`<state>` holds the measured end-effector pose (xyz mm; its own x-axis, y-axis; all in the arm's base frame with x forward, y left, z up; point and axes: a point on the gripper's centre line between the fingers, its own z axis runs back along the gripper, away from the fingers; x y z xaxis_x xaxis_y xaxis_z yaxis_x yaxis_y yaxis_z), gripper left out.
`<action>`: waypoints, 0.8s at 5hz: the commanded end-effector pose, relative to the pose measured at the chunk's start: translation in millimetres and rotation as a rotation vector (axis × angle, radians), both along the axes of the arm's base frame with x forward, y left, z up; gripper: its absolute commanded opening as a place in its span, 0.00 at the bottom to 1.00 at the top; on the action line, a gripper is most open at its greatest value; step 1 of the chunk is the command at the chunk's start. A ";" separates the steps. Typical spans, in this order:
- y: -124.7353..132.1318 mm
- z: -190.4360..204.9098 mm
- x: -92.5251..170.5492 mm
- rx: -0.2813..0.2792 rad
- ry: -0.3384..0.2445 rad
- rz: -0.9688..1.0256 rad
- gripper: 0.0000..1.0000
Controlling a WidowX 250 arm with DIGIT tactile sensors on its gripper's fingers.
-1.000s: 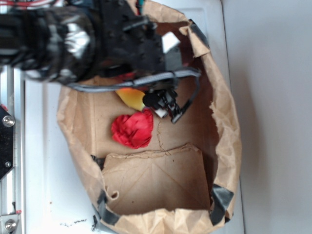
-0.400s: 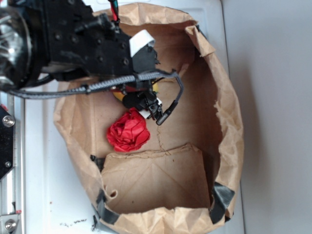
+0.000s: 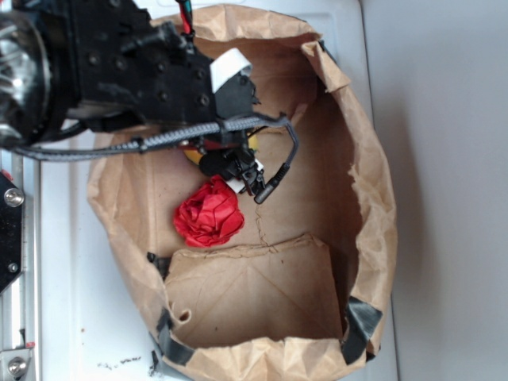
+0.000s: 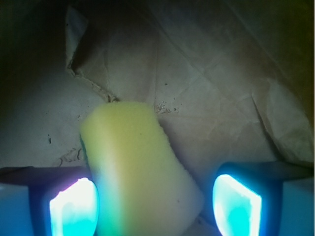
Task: Grab the green sponge.
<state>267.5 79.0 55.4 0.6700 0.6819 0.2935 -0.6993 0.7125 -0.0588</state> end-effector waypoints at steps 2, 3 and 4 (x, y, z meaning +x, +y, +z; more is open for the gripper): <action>2.2 14.5 10.2 0.007 -0.066 0.005 1.00; 0.8 11.3 10.6 0.015 -0.072 0.007 1.00; 0.1 8.6 9.2 0.017 -0.074 0.012 1.00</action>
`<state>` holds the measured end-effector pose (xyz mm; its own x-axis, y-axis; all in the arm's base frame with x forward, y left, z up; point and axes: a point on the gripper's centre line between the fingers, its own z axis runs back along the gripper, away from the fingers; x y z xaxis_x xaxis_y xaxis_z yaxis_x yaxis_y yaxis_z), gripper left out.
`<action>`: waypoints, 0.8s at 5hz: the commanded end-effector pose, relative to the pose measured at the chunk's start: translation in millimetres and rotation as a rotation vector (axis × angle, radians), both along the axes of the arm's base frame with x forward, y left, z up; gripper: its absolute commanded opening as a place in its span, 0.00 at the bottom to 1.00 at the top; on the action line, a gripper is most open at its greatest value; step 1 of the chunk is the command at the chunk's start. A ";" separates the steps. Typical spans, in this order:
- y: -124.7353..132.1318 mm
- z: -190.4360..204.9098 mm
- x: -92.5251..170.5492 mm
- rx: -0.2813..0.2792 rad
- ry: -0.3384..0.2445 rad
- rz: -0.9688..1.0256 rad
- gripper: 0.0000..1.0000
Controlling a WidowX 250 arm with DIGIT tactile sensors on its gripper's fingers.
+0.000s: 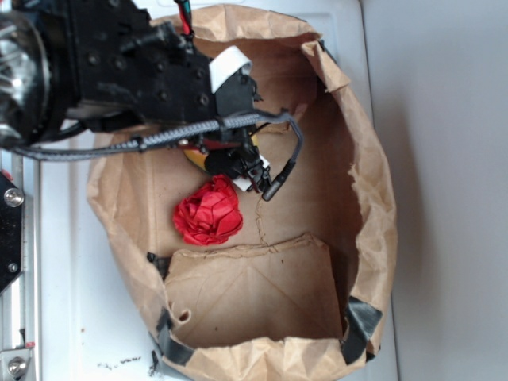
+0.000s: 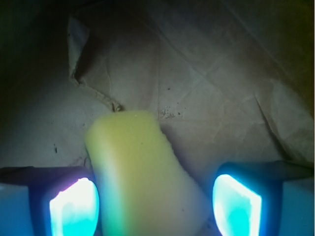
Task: Grab the green sponge.
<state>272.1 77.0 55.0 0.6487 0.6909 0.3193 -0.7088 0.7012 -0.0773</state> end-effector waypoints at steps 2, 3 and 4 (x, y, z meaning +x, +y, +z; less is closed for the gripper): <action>1.3 1.9 0.3 0.027 -0.048 -0.008 1.00; 1.2 0.9 -1.6 0.029 -0.047 -0.012 1.00; 0.4 -2.8 -1.2 0.041 -0.046 -0.011 1.00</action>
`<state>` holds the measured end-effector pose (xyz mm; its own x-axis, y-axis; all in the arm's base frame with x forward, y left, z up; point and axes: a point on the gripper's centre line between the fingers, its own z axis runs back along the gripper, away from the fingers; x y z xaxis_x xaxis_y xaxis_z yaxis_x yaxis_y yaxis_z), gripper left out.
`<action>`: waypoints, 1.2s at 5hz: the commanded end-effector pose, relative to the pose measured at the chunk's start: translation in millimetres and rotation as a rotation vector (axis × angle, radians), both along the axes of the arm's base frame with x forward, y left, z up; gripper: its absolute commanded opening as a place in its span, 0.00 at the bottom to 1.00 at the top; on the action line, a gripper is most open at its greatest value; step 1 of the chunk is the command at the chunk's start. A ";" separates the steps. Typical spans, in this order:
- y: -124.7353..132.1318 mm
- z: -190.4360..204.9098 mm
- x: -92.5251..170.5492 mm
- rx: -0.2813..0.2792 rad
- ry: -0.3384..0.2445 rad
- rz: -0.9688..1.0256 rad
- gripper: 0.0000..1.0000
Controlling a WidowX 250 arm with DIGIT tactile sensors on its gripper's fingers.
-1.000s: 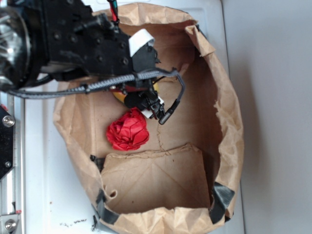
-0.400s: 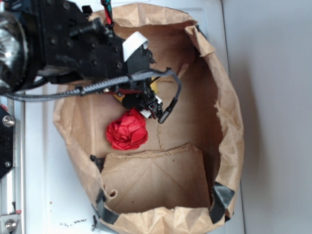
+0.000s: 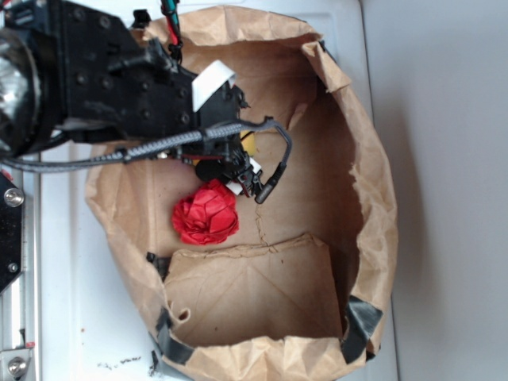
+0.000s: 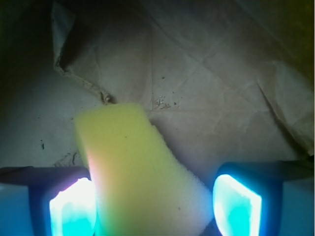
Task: Grab the green sponge.
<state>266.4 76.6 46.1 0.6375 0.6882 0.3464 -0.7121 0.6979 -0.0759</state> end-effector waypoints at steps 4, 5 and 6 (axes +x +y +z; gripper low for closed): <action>1.7 20.4 1.8 -0.017 -0.010 -0.037 0.00; -0.3 39.6 -1.2 -0.025 -0.040 -0.074 0.00; -0.1 55.5 -1.3 -0.038 -0.053 -0.104 0.00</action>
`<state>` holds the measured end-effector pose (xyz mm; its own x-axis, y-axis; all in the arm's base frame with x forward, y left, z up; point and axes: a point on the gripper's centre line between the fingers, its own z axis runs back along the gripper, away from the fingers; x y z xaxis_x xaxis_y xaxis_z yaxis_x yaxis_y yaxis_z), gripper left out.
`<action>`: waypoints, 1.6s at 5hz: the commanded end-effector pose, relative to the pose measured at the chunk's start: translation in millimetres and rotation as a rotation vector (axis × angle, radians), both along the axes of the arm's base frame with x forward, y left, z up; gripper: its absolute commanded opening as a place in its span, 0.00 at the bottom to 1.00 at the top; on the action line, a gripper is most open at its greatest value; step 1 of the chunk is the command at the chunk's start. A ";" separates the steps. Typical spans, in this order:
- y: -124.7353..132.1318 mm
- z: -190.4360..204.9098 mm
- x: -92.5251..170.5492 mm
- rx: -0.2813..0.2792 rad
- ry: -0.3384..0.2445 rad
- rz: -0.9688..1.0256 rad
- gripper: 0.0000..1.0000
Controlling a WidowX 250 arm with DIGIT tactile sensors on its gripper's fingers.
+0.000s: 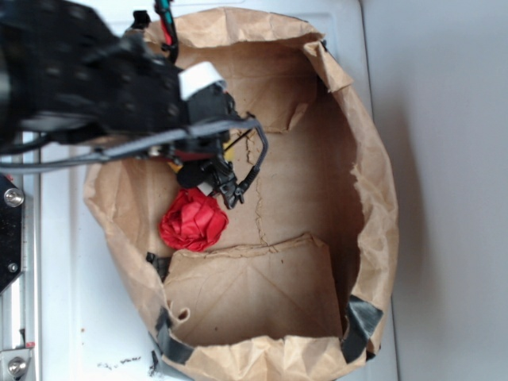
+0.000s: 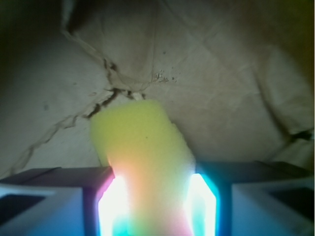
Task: Grab the green sponge.
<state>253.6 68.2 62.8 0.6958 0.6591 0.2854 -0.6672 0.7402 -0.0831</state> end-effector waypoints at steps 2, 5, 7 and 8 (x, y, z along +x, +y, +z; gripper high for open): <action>5.8 67.0 12.4 -0.019 -0.128 -0.060 0.00; -16.4 114.9 -2.0 0.031 -0.202 -0.292 0.00; -32.3 138.6 -4.9 0.084 -0.164 -0.267 0.00; -28.9 129.8 14.5 0.082 -0.165 -0.259 0.00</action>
